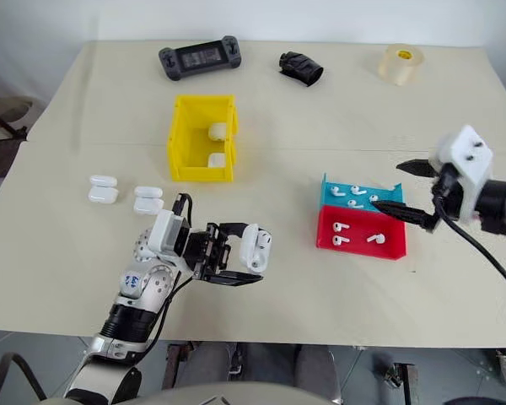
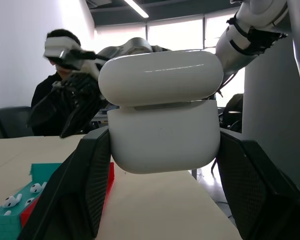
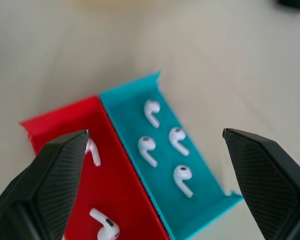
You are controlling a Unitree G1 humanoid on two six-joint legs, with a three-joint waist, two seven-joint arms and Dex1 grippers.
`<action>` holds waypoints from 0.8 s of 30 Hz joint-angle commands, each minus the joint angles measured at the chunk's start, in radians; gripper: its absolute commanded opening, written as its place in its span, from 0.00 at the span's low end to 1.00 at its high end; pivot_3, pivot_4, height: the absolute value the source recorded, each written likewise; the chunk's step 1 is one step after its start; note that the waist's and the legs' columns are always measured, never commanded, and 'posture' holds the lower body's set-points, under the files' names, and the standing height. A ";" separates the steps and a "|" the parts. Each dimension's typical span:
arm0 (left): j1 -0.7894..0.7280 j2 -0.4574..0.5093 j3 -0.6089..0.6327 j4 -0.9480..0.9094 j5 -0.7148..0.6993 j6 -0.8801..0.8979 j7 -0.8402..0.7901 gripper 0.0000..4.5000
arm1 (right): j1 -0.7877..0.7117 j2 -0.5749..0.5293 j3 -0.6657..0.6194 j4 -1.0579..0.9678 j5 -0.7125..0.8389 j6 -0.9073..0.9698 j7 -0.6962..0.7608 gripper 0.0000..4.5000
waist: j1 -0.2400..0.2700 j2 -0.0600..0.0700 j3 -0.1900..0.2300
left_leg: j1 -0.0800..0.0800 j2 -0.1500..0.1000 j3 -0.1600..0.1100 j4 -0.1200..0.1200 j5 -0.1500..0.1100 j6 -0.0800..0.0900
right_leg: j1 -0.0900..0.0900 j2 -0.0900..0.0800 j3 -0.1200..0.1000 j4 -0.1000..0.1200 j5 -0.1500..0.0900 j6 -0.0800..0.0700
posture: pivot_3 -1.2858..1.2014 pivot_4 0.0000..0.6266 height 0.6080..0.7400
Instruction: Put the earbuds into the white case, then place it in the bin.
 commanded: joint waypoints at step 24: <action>0.019 -0.015 -0.025 -0.083 0.005 -0.024 0.083 0.62 | -0.635 0.268 0.391 0.993 -0.640 -0.567 0.314 1.00 | -0.009 0.000 0.000 | -0.012 -0.001 0.005 0.006 0.000 0.001 | -0.015 -0.001 0.000 0.010 0.002 0.005 | 0.52 0.24 1.00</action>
